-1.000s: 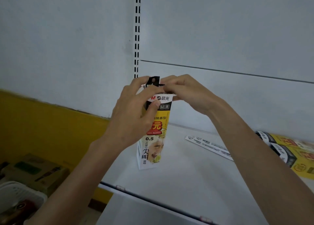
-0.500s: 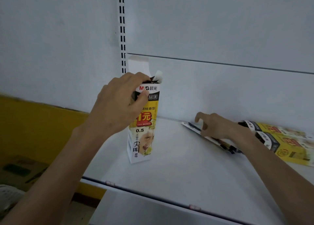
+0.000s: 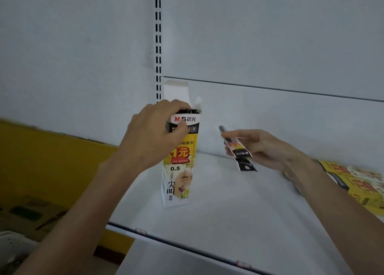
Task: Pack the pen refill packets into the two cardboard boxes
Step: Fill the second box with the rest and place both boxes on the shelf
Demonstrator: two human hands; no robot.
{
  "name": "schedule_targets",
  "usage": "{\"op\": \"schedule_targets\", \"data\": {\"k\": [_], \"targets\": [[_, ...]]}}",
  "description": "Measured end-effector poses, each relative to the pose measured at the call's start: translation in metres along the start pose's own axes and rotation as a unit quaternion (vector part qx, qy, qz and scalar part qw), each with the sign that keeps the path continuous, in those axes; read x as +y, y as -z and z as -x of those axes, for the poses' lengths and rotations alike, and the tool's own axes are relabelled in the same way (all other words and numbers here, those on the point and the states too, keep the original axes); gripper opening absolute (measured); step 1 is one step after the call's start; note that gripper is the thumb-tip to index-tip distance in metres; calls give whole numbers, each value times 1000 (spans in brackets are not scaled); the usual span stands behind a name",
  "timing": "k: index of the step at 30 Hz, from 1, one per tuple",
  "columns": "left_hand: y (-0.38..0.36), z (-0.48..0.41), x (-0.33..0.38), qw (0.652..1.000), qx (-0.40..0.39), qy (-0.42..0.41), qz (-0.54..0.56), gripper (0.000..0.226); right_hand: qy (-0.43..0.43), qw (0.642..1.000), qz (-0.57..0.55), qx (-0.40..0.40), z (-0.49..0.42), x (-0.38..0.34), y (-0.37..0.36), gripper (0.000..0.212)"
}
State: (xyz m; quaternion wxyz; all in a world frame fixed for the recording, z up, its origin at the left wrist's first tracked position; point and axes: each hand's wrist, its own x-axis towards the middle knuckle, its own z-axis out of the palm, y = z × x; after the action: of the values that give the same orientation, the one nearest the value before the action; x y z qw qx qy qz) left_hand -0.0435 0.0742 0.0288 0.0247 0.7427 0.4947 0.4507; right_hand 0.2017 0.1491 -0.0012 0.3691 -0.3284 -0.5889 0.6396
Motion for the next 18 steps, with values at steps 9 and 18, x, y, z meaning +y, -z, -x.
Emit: {"op": "schedule_targets", "data": {"k": [9,18], "targets": [[-4,-1,-2,996,4,19,82,36,278,925,151,210,-12,-72,-53,22],[-3,-4,3,996,-13,-15,86,20,349,908,154,176,-35,-98,-90,5]]}}
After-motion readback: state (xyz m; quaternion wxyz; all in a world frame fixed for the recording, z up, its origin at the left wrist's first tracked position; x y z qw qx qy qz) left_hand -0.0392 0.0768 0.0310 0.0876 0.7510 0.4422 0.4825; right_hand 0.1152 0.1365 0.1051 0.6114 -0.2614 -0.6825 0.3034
